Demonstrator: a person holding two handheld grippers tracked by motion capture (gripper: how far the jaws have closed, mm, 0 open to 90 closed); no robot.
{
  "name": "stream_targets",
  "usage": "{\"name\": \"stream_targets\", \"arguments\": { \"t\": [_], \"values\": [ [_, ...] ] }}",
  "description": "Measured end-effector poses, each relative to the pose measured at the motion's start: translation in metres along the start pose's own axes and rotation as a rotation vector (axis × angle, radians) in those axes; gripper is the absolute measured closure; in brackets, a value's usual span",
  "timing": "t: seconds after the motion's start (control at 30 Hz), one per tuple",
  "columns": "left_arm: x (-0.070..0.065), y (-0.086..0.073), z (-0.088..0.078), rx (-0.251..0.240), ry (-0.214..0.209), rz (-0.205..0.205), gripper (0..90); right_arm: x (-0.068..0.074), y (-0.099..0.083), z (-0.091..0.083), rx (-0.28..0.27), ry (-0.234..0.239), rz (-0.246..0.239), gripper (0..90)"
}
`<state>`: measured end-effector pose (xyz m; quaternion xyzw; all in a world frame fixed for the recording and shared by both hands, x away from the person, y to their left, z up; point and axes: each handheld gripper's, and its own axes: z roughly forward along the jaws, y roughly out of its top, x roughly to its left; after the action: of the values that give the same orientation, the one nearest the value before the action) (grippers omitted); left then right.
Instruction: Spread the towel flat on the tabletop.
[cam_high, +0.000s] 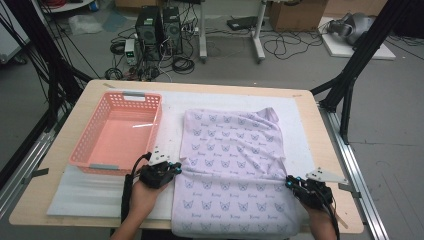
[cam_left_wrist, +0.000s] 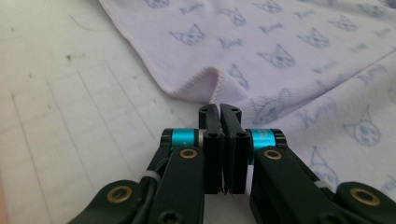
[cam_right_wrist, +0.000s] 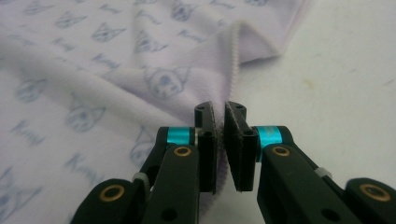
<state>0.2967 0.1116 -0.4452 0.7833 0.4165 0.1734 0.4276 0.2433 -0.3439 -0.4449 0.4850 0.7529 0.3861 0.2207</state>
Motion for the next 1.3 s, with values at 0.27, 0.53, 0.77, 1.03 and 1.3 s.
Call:
{"name": "stream_targets", "arguments": {
  "t": [0.27,0.53,0.77,1.03,1.3],
  "values": [
    [-0.001,-0.007,-0.006,-0.024,-0.015,-0.021,59.0,0.000,-0.001,0.004,-0.004,-0.047,0.013,66.4],
    [-0.009,-0.029,-0.031,-0.001,-0.099,-0.048,50.2,0.007,-0.020,-0.030,-0.005,0.028,0.002,58.8],
    [-0.022,-0.042,-0.039,0.012,-0.113,-0.016,53.1,0.017,-0.036,-0.035,0.025,0.051,-0.020,61.4],
    [-0.033,-0.048,-0.050,0.041,-0.120,0.065,88.4,0.017,-0.042,-0.046,0.042,0.054,-0.028,88.6],
    [-0.034,-0.054,-0.070,0.061,-0.188,0.039,88.5,0.021,-0.049,-0.060,0.054,0.101,-0.055,88.8]
  ]
}}
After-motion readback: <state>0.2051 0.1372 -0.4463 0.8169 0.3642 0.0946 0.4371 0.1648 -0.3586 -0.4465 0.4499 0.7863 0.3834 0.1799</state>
